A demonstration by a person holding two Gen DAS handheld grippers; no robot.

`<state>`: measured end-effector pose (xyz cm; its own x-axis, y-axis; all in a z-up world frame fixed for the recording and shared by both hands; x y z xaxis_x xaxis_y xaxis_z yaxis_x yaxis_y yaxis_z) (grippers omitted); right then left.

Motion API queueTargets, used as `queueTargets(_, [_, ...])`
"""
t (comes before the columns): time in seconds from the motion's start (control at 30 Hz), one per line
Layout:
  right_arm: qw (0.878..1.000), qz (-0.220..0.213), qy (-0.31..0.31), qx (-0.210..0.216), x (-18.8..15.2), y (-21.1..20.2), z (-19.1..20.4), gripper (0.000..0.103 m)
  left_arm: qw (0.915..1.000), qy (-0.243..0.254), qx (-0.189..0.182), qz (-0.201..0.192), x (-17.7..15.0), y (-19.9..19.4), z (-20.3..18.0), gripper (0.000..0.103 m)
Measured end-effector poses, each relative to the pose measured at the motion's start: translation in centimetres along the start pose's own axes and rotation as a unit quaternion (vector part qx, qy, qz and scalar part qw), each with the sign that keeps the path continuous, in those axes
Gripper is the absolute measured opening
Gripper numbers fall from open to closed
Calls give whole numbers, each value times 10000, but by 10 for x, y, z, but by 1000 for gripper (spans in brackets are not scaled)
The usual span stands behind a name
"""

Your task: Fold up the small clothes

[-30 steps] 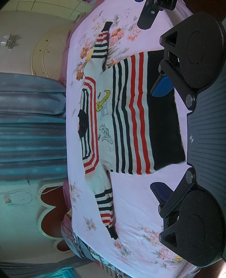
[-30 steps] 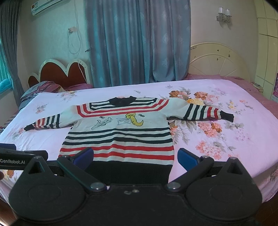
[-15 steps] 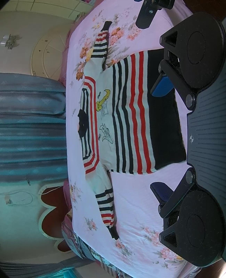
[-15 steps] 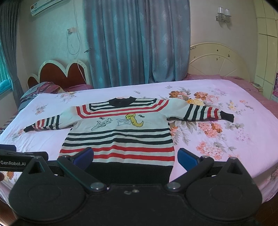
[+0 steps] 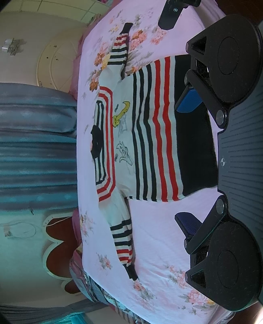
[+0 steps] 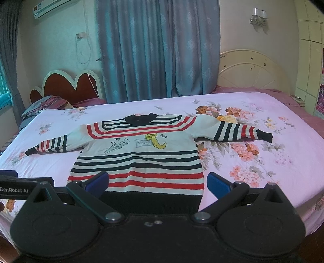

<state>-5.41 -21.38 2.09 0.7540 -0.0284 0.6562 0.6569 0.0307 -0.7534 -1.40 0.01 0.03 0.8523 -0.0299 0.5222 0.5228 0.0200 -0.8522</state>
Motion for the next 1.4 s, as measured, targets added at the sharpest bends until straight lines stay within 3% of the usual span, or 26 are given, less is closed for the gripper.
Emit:
queueTargets(0.8, [9994, 203, 94, -282, 30, 46, -6, 102, 9999, -76, 78, 84, 52, 53, 11, 103])
queueTargets(1.4, [9975, 118, 630, -312, 92, 122, -76, 100, 9994, -178, 35, 294, 134, 138, -27, 103])
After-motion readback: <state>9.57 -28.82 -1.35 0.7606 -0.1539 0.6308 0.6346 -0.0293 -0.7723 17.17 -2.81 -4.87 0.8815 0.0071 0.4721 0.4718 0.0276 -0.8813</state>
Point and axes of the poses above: each gripper's, at about its wrist camera, not at the fingertips, and y roughly the way its jaws point, z to its left, x to its top, the point moved 4 cm from there along y, roughly the way its jaws point, and after that the axes turned 15 degrees about z, right-handed, at the moved point
